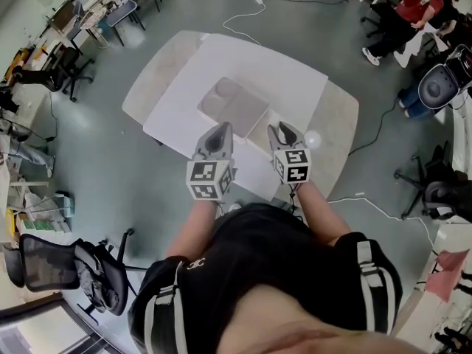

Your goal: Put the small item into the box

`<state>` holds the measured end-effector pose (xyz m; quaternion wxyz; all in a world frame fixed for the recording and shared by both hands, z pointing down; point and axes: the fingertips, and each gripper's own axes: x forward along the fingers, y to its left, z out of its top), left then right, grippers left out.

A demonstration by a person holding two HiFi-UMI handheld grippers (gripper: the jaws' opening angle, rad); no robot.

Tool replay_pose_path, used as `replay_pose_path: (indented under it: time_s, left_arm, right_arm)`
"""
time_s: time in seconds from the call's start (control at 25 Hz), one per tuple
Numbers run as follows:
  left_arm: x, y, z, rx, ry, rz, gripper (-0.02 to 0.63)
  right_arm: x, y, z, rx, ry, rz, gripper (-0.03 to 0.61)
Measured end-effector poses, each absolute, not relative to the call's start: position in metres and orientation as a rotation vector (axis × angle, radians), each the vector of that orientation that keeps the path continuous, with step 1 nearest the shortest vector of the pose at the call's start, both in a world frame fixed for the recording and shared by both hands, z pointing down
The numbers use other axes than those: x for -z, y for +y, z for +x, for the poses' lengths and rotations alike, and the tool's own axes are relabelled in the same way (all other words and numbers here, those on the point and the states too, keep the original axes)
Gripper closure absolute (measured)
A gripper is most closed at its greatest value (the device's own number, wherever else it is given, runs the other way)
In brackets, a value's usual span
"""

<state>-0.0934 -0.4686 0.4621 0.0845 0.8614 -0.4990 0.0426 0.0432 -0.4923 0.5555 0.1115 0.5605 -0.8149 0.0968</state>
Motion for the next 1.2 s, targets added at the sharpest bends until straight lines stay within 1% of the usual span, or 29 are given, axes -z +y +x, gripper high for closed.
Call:
replay_pose_path:
  time_s: [0.8,1.2]
  left_arm:
    - [-0.466,-0.469,-0.11,-0.141,-1.507,2.532,0.609]
    - [-0.47,-0.461,-0.117,-0.154,-1.546,2.503,0.609]
  right_arm:
    - [-0.673,-0.516,0.033,-0.509,-2.177,1.488,0.459]
    - [-0.714,-0.525,0.039,-0.601,-2.062,1.452,0.459]
